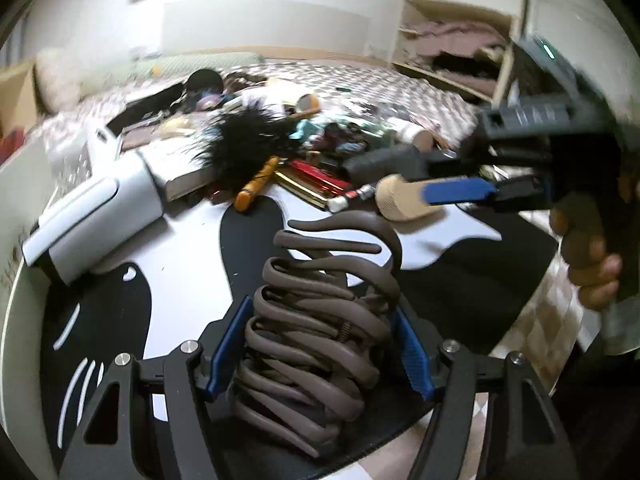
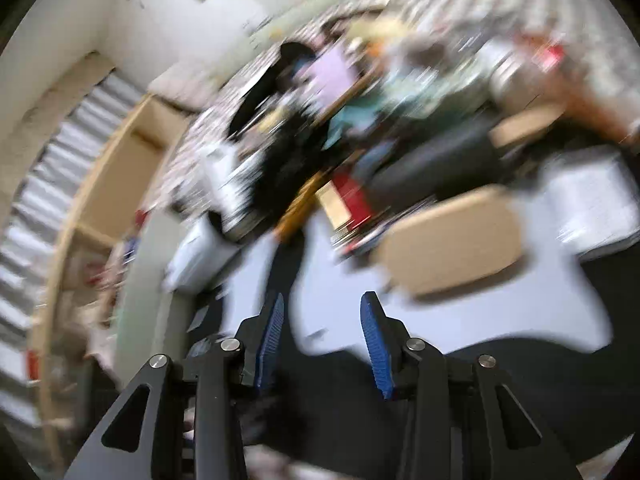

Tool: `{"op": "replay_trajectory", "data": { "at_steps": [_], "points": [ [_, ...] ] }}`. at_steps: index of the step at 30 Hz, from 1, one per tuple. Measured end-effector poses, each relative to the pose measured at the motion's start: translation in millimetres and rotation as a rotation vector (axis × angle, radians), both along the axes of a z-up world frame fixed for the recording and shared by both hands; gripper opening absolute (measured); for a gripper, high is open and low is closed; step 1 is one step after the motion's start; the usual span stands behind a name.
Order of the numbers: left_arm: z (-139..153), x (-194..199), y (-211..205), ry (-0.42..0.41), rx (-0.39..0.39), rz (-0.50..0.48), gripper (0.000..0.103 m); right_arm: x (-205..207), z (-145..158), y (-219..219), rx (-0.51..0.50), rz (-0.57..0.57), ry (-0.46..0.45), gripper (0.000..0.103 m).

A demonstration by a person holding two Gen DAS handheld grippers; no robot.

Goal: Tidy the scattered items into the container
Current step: 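Grasp the wooden oval block with the right gripper while the left gripper holds the spiral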

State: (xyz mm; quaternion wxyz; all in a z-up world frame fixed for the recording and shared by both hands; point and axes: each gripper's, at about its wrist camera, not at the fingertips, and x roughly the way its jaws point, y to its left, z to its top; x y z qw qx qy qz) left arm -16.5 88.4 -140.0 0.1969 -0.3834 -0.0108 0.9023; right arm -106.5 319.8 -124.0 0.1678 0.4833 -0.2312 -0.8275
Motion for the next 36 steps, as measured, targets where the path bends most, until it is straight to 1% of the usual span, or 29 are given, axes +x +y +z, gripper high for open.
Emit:
{"op": "replay_trajectory", "data": {
  "at_steps": [1,2,6,10,12,14,16,18,22,25,27,28,29,30,32,36],
  "points": [
    [0,-2,-4,-0.011,0.016,0.014,0.069,-1,-1,6,0.002,-0.024,-0.001,0.065],
    [-1,-4,-7,-0.021,0.029,0.029,0.069,-2,-4,16,-0.027,-0.06,-0.014,0.072],
    [-3,-9,-17,-0.05,0.061,0.072,0.069,-6,-19,41,-0.146,-0.157,-0.092,0.072],
    [-3,-10,-18,-0.053,0.06,0.078,0.069,-8,-45,56,-0.285,-0.241,-0.218,0.072],
    [-4,-11,-17,-0.053,0.058,0.077,0.069,-10,-54,62,-0.336,-0.283,-0.248,0.072],
    [-4,-11,-17,-0.053,0.056,0.077,0.069,-15,-53,65,-0.358,-0.317,-0.249,0.072],
    [-4,-12,-17,-0.052,0.055,0.076,0.069,-19,-52,67,-0.362,-0.343,-0.246,0.072],
    [-4,-12,-17,-0.053,0.054,0.076,0.069,-25,-54,67,-0.36,-0.344,-0.253,0.072],
    [-4,-13,-18,-0.055,0.056,0.08,0.069,-31,-52,61,-0.305,-0.339,-0.248,0.072],
    [-4,-13,-19,-0.054,0.054,0.082,0.069,-39,-47,50,-0.22,-0.316,-0.217,0.072],
    [-4,-13,-20,-0.052,0.05,0.084,0.069,-40,-43,40,-0.137,-0.27,-0.179,0.072],
    [-4,-13,-21,-0.052,0.049,0.087,0.069,-40,-41,36,-0.101,-0.251,-0.161,0.071],
    [-4,-13,-22,-0.053,0.051,0.09,0.069,-39,-41,35,-0.068,-0.237,-0.148,0.064],
    [-4,-14,-23,-0.055,0.055,0.095,0.069,-37,-41,34,-0.058,-0.224,-0.137,0.064],
    [-4,-15,-24,-0.059,0.06,0.102,0.069,-33,-41,34,-0.067,-0.203,-0.125,0.062],
    [-2,-14,-25,-0.057,0.063,0.106,0.069,-26,-45,41,-0.142,-0.198,-0.137,0.057]
  ]
}}
